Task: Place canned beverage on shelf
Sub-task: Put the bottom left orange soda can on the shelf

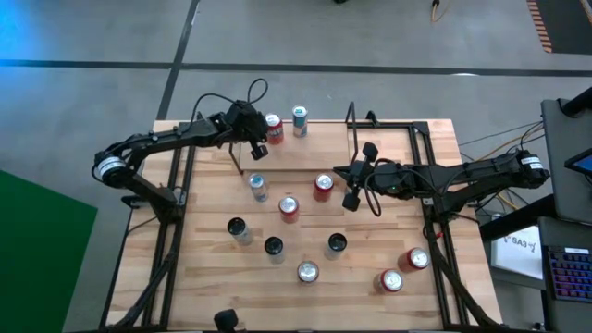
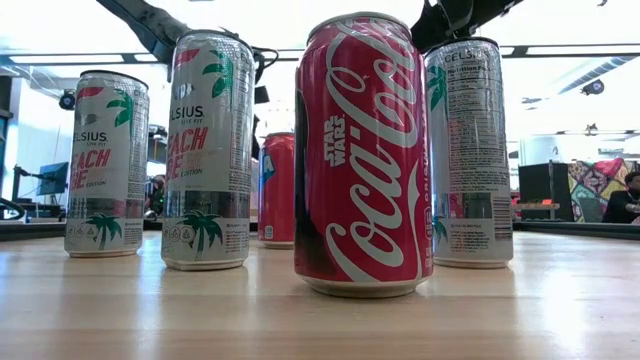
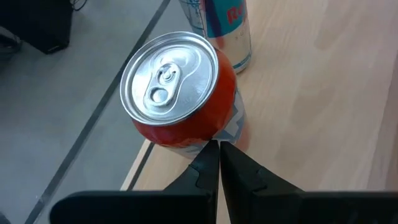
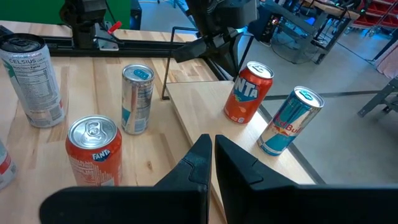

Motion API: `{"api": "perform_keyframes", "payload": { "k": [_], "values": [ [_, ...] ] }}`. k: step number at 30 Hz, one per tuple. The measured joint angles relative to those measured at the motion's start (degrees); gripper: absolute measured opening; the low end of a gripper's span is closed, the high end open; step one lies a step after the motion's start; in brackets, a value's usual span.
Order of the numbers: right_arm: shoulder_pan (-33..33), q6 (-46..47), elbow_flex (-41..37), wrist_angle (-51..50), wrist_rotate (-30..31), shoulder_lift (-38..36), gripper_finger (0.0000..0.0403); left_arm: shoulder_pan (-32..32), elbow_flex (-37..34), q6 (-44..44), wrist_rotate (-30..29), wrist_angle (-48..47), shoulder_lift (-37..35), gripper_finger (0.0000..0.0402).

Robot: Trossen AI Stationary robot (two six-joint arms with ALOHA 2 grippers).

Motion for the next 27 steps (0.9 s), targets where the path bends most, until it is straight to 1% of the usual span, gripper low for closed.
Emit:
{"api": "perform_keyframes", "payload": {
  "k": [2,6,8,20,27],
  "values": [
    [0.02,0.00,0.00,0.00,0.01,0.00,0.0012,-0.05,0.00,0.12,0.82,-0.98,-0.14,0.0000],
    [0.00,0.00,0.00,-0.06,0.00,0.00,0.0012,0.00,0.00,0.35,7.76,-3.66,-0.17,0.0000],
    [0.01,0.00,0.00,-0.09,0.01,0.00,0.0012,-0.09,0.00,0.41,9.24,-3.48,-0.13,0.0000],
    [0.01,0.02,0.00,-0.26,0.01,0.00,0.0012,0.00,0.00,0.43,8.82,2.07,0.40,0.0000],
    [0.00,0.02,0.00,-0.34,0.00,0.00,0.0012,0.31,0.00,0.43,8.73,2.82,0.40,0.0000]
  ]
}}
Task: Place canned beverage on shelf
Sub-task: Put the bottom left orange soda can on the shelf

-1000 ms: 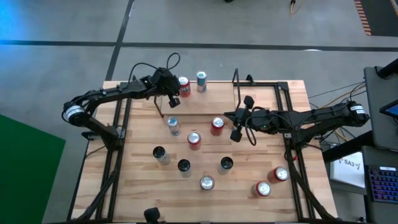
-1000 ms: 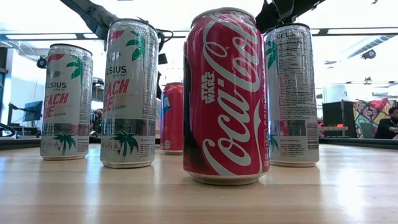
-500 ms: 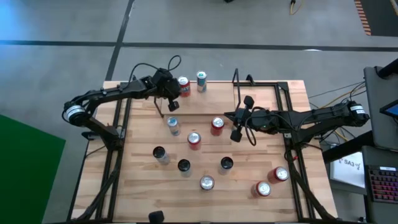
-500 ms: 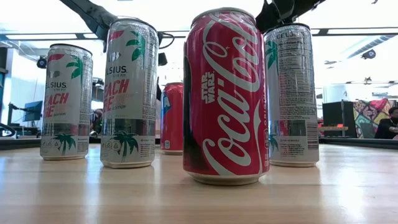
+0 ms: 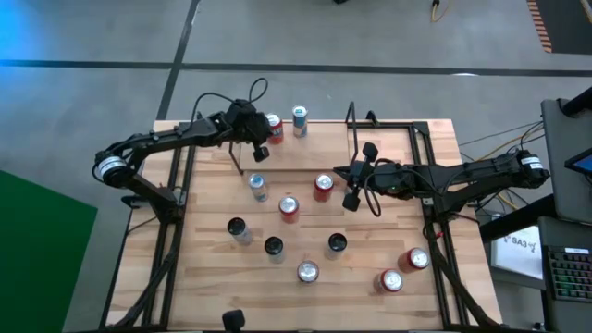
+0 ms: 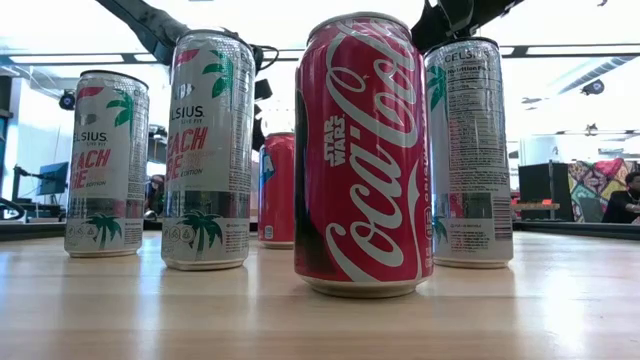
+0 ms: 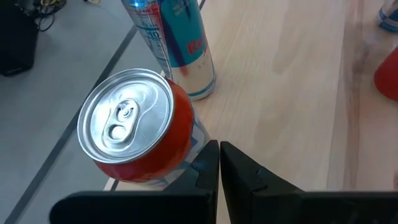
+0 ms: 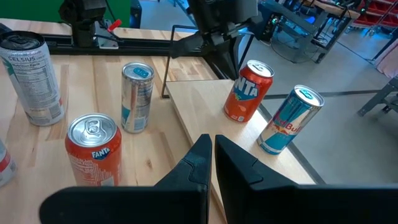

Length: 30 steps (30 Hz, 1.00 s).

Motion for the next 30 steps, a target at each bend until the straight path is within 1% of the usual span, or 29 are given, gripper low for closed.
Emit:
{"api": "perform_keyframes", "payload": {
  "k": [6,22,27,30],
  "values": [
    [0.00,0.00,0.00,-0.01,0.01,0.00,0.0012,0.12,0.00,0.02,-1.35,0.63,0.02,0.0000],
    [0.01,0.00,0.00,-0.03,0.01,0.00,0.0012,1.30,0.00,-0.37,-1.58,1.72,0.02,0.0000],
    [0.00,-0.01,0.00,-0.04,0.01,0.01,0.0012,1.37,0.00,-0.90,-4.95,1.69,0.02,0.0000],
    [0.00,-0.02,0.00,-0.06,0.01,0.00,0.0012,1.42,0.00,-1.14,-5.06,1.61,0.02,0.0000]
  ]
}}
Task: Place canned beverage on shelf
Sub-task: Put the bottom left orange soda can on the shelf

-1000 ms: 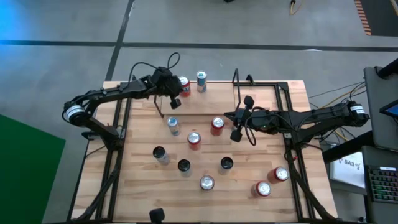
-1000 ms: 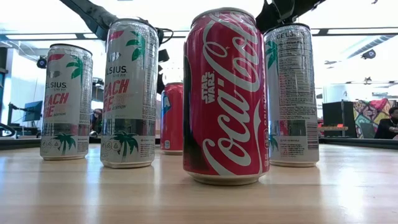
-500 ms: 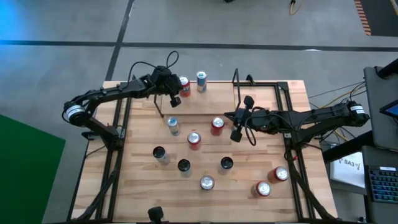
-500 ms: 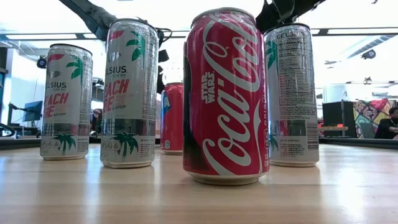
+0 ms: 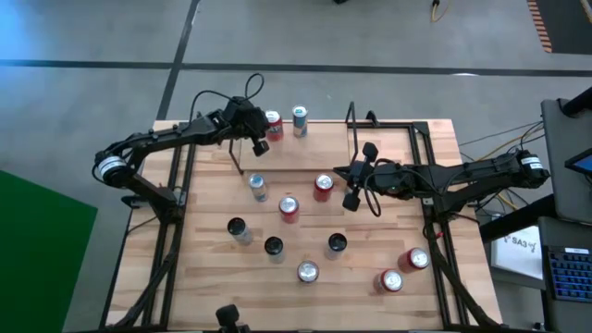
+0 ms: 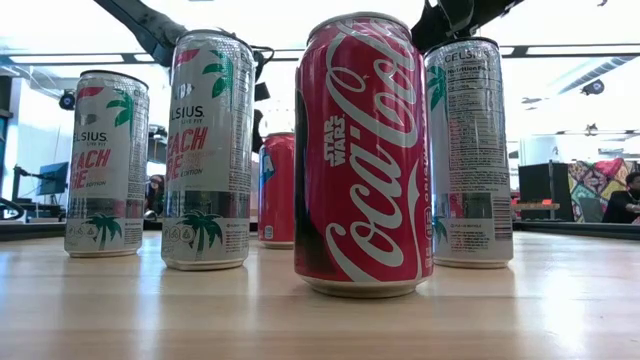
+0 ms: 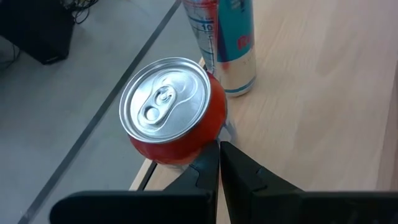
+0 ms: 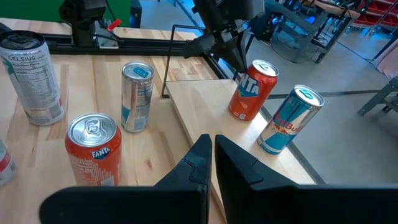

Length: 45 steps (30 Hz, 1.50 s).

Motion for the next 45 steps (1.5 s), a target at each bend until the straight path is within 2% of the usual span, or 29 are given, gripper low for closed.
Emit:
{"api": "perform_keyframes", "payload": {
  "k": [8,14,28,45],
  "values": [
    [0.00,0.00,0.00,-0.04,0.00,0.02,0.0012,-0.04,0.00,-0.78,0.86,-0.99,-0.12,0.0000],
    [-0.01,0.00,0.00,-0.09,0.00,0.00,0.0012,-0.06,0.00,0.19,7.19,-2.28,-0.29,0.0000],
    [0.00,0.00,0.00,-0.44,0.00,0.02,0.0012,0.35,0.00,-0.11,6.95,1.38,-0.22,0.0000],
    [0.00,0.00,0.00,-0.48,0.00,0.02,0.0012,2.10,0.00,-1.20,6.47,1.57,-0.17,0.0000]
  ]
}}
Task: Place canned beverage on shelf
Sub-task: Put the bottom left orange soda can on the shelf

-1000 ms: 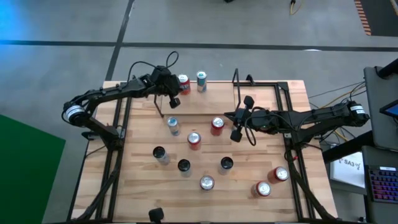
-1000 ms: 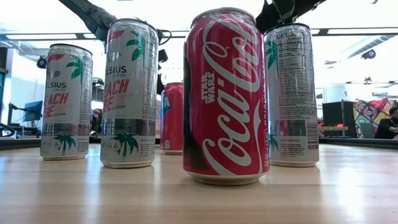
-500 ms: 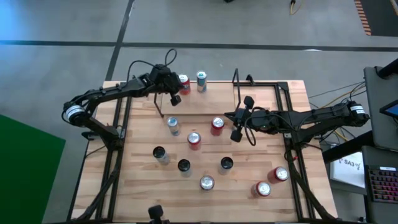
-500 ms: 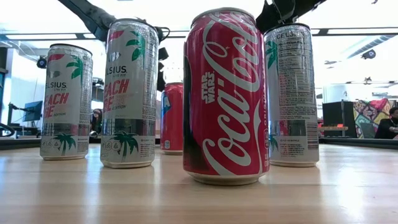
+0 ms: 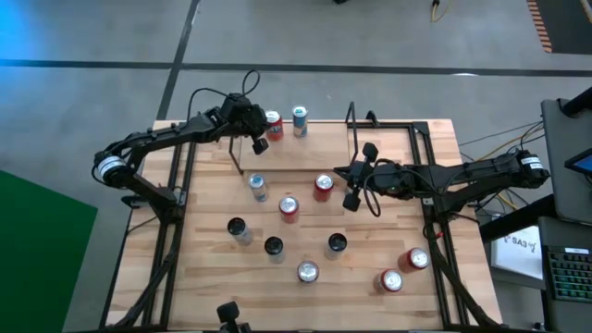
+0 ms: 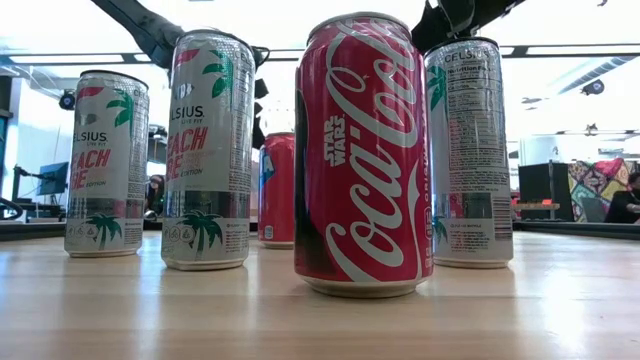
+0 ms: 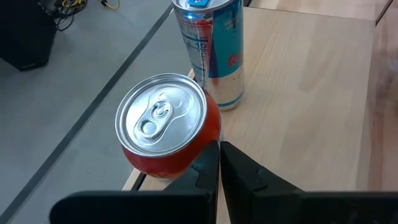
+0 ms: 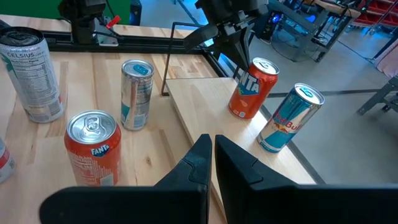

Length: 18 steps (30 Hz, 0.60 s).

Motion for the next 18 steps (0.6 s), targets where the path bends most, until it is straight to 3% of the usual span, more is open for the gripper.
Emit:
{"api": "perform_keyframes", "payload": {
  "k": [18],
  "values": [
    [0.01,0.00,0.00,-0.06,0.00,0.00,0.0012,0.07,0.00,-0.09,-2.75,0.04,0.00,0.0000]
  ]
}}
